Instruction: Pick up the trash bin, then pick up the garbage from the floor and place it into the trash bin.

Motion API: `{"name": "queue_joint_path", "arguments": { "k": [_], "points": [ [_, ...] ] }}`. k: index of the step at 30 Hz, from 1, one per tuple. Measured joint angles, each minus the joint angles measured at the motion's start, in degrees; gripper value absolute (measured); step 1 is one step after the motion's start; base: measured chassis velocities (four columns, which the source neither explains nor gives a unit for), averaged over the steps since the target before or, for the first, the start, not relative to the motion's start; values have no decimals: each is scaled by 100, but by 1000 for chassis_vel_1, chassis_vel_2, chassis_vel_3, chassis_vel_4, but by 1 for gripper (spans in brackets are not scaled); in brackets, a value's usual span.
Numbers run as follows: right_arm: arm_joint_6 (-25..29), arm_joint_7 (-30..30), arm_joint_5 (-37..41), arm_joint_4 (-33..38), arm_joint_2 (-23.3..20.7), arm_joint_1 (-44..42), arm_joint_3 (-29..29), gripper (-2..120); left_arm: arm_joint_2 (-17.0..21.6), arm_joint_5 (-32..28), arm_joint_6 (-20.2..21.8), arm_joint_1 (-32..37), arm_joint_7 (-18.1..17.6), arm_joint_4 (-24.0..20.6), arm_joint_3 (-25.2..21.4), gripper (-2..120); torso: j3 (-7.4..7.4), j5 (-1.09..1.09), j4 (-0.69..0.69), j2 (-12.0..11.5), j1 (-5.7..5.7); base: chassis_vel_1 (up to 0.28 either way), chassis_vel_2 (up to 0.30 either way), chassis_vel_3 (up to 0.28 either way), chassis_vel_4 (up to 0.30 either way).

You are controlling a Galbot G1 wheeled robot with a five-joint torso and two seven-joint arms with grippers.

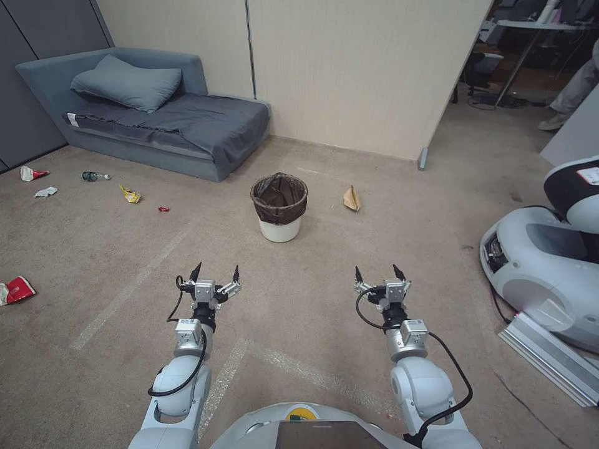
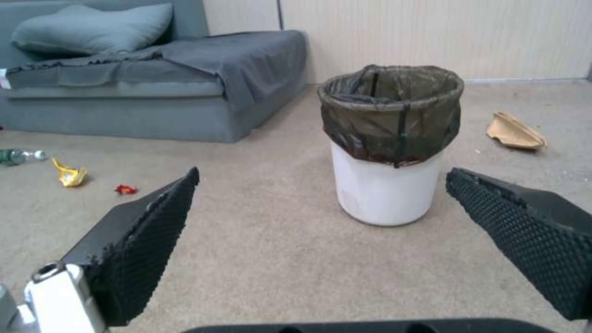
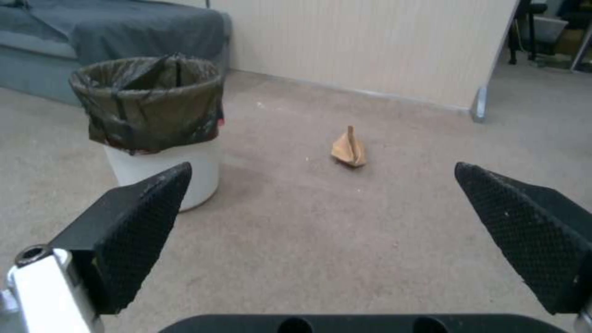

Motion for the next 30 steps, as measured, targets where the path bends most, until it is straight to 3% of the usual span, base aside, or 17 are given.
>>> {"name": "queue_joint_path", "arguments": {
  "k": [14,19,21,27,30],
  "points": [
    [-2,0,14,27,8,-24,21,100,11,-5,40,60,-15,-88,-12,100,0,-2,-2,0,0,0,0,0,0],
    [-25,1,164,313,95,-200,190,100,93,-88,335,450,-156,-713,-115,100,0,2,3,0,0,0,0,0,0],
    [-67,15,420,833,253,-525,487,100,162,-156,580,793,-271,-1257,-196,100,0,0,-2,1,0,0,0,0,0],
    [-126,16,609,1217,360,-767,698,100,211,-178,763,1065,-363,-1662,-251,100,0,0,0,0,0,0,0,0,0],
    [-228,28,893,1678,512,-1045,994,100,297,-179,995,1414,-500,-2141,-347,100,-1,0,0,1,0,0,0,0,0]
  ]
}}
